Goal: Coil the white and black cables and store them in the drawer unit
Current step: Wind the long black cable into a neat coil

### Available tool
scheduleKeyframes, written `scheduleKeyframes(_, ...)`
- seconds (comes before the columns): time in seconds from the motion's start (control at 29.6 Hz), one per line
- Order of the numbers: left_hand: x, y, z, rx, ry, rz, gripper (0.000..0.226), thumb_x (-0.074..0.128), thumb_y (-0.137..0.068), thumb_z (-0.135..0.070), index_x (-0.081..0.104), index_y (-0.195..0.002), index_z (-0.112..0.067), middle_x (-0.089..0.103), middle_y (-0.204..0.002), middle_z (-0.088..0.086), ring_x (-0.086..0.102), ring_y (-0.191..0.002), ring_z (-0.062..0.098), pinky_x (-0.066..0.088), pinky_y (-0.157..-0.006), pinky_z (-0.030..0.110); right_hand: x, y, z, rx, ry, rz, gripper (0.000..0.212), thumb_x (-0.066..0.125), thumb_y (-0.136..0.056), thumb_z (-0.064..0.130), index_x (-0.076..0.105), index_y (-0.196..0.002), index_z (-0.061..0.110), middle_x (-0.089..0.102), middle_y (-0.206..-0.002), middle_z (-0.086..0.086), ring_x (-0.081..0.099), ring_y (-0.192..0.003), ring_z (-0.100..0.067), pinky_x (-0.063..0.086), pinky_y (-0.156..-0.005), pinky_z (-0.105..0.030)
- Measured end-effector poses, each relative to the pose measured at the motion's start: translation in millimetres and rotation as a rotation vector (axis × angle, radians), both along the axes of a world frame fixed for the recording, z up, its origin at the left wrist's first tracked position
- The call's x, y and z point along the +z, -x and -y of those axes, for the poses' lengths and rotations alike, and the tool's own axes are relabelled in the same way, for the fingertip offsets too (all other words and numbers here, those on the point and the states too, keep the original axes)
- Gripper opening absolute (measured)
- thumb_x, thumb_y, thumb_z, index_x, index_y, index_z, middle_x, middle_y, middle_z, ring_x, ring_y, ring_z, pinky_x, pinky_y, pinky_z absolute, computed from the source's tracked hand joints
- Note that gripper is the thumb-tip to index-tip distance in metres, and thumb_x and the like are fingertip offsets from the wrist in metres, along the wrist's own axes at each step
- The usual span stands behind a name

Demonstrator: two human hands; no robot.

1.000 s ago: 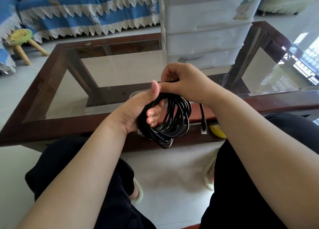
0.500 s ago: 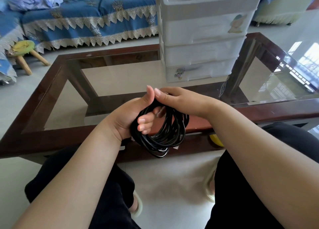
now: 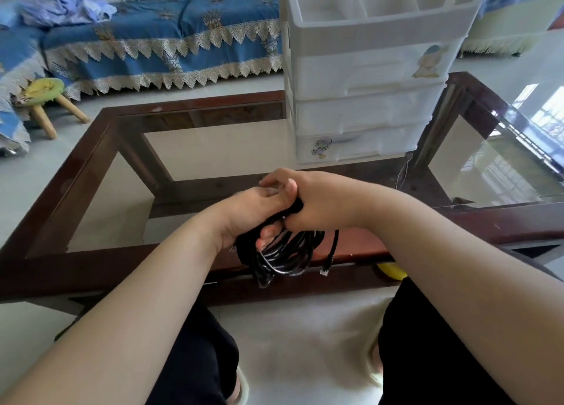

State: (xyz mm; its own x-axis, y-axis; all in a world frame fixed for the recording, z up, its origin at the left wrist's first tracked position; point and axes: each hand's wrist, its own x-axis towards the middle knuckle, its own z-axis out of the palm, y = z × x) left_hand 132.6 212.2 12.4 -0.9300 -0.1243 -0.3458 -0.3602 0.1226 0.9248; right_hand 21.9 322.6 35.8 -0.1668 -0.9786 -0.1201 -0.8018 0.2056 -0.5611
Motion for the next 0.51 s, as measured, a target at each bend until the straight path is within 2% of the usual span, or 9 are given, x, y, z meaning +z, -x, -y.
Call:
scheduleKeyframes(0.1, -9.7, 3.0, 2.7, -0.098, 0.060, -0.027, 0.076, 0.047, -0.057, -0.088, 0.058, -0.068, -0.014, 0.044, -0.037, -0.002, 0.039, -0.030, 0.009, 0.037, -0.042, 0.019, -8.2, 6.0, -0.8, 0.013, -0.025, -0.138, 0.064, 0.063, -0.079, 0.031, 0.035, -0.137, 0.030, 0.062, -0.105, 0.007, 0.056, -0.089, -0.013, 0.046, -0.072, -0.025)
scheduleKeyframes(0.2, -11.0, 9.4, 0.2, -0.144, 0.085, -0.034, 0.065, 0.048, -0.056, -0.089, 0.063, -0.054, -0.025, 0.045, -0.035, -0.003, 0.039, -0.030, 0.010, 0.035, -0.042, 0.022, -16.8, 8.2, 3.0, 0.015, -0.085, -0.181, 0.062, 0.060, -0.080, 0.034, 0.034, -0.136, 0.029, 0.063, -0.099, 0.007, 0.057, -0.084, -0.016, 0.050, -0.071, -0.031)
scheduleKeyframes(0.37, -13.0, 17.3, 1.5, -0.117, 0.114, 0.001, 0.061, 0.047, -0.059, -0.082, 0.062, -0.046, -0.024, 0.046, -0.035, -0.003, 0.040, -0.031, 0.010, 0.035, -0.050, 0.026, -22.1, 12.2, 9.5, 0.000, -0.084, -0.238, 0.048, 0.056, -0.079, 0.028, 0.045, -0.127, 0.027, 0.055, -0.077, 0.011, 0.054, -0.072, -0.015, 0.044, -0.057, -0.029)
scheduleKeyframes(0.44, -11.6, 19.9, 1.3, -0.076, 0.140, 0.004, 0.060, 0.048, -0.060, -0.078, 0.061, -0.048, -0.020, 0.048, -0.035, -0.002, 0.041, -0.033, 0.010, 0.037, -0.050, 0.025, -21.7, 14.9, 10.8, 0.001, -0.063, -0.291, 0.041, 0.054, -0.080, 0.028, 0.051, -0.120, 0.026, 0.050, -0.070, 0.012, 0.049, -0.064, -0.011, 0.038, -0.051, -0.026)
scheduleKeyframes(0.51, -11.2, 23.6, 2.0, -0.011, 0.199, -0.010, 0.060, 0.050, -0.058, -0.079, 0.057, -0.059, -0.019, 0.051, -0.037, -0.002, 0.045, -0.035, 0.011, 0.039, -0.049, 0.021, -21.4, 18.7, 12.4, -0.025, -0.068, -0.319, 0.032, 0.053, -0.081, 0.028, 0.056, -0.113, 0.023, 0.054, -0.071, 0.009, 0.051, -0.062, -0.010, 0.037, -0.048, -0.025)
